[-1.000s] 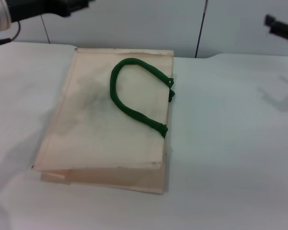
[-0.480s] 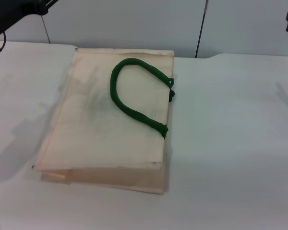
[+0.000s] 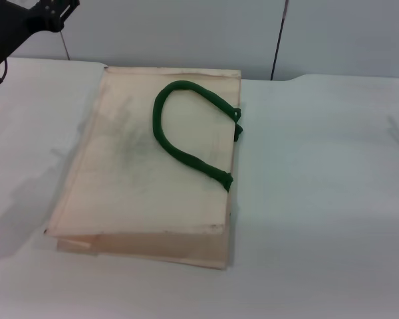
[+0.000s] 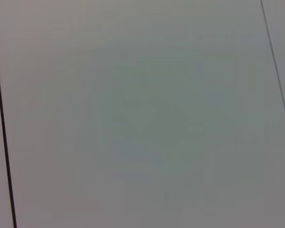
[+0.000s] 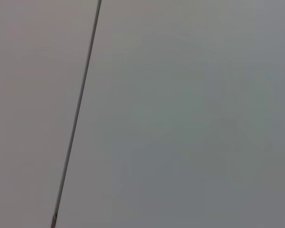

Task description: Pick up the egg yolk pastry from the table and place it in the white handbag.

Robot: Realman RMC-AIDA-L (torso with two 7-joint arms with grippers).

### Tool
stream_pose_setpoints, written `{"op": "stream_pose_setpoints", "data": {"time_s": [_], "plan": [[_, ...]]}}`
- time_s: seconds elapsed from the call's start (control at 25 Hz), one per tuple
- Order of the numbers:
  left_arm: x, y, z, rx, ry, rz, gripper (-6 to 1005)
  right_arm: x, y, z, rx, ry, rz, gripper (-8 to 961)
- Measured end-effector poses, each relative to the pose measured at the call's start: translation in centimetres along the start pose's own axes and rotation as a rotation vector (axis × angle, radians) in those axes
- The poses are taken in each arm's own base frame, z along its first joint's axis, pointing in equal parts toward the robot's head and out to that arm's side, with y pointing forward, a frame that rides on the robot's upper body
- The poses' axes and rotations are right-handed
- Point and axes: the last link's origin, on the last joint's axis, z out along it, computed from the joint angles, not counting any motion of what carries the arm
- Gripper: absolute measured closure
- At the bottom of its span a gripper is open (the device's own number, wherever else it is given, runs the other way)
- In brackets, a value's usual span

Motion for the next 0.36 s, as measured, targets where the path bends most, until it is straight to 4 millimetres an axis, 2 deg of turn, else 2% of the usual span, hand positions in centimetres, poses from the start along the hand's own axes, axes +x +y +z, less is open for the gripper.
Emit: {"op": "stream_pose_setpoints", "data": {"time_s": [0.36], "plan": [[0.23, 0.30, -0.09, -0.029, 0.017, 0.013, 478, 0.03, 0.54, 0.17, -0.035, 0.006, -0.010, 80]]}}
